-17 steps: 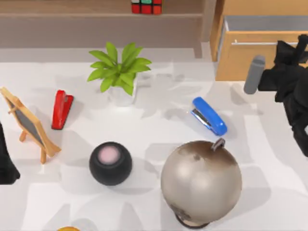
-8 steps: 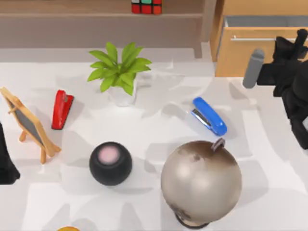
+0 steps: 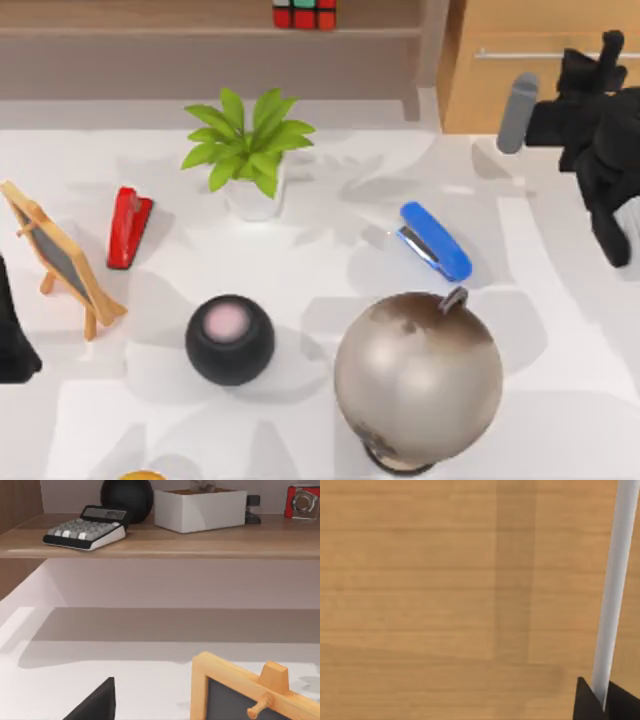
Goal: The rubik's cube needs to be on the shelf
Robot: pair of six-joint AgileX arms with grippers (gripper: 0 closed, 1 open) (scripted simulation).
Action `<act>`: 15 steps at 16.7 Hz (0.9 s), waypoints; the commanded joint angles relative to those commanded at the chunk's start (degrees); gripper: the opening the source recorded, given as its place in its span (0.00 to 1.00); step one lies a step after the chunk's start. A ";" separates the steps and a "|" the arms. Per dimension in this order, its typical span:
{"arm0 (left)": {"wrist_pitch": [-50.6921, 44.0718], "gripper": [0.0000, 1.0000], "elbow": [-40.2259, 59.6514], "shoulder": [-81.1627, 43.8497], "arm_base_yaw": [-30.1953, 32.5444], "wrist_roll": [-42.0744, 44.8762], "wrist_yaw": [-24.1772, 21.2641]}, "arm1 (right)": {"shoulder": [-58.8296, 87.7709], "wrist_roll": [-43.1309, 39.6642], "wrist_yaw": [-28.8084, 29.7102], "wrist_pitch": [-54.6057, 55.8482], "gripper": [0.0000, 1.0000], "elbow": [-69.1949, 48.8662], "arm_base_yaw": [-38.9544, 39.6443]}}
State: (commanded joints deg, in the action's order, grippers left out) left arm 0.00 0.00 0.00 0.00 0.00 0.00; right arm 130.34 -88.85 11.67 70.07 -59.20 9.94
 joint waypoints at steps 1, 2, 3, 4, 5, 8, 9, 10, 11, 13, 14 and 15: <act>0.00 1.00 0.00 0.00 0.00 0.00 0.00 | 0.56 0.00 -0.16 -0.75 0.00 -1.36 -0.16; 0.00 1.00 0.00 0.00 0.00 0.00 0.00 | 1.00 -0.02 -0.28 -1.36 0.00 -2.51 -0.30; 0.00 1.00 0.00 0.00 0.00 0.00 0.00 | 1.32 -0.04 -0.37 -1.80 0.00 -3.39 -0.41; 0.00 1.00 0.00 0.00 0.00 0.00 0.00 | 1.49 -0.05 -0.43 -2.07 0.00 -3.92 -0.48; 0.00 1.00 0.00 0.00 0.00 0.00 0.00 | 1.52 -0.05 -0.44 -2.12 0.00 -4.02 -0.49; 0.00 1.00 0.00 0.00 0.00 0.00 0.00 | 1.52 -0.05 -0.44 -2.12 0.00 -4.02 -0.49; 0.00 1.00 0.00 0.00 0.00 0.00 0.00 | 1.52 -0.05 -0.44 -2.12 0.08 -4.02 -0.49; 0.00 1.00 0.00 0.00 0.00 0.00 0.00 | 1.52 -0.05 -0.44 -2.12 0.15 -4.02 -0.49; 0.00 1.00 0.00 0.00 0.00 0.00 0.00 | 1.52 -0.05 -0.44 -2.12 0.23 -4.02 -0.49; 0.00 1.00 0.00 0.00 0.00 0.00 0.00 | 1.52 -0.05 -0.44 -2.12 0.38 -4.02 -0.49; 0.00 1.00 0.00 0.00 0.00 0.00 0.00 | 1.52 -0.05 -0.44 -2.12 0.45 -4.02 -0.49; 0.00 1.00 0.00 0.00 0.00 0.00 0.00 | 1.52 -0.05 -0.44 -2.12 0.53 -4.02 -0.49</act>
State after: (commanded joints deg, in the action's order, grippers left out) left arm 0.00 0.00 0.00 0.00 0.00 0.00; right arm 131.85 -88.91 11.23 67.95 -63.23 9.45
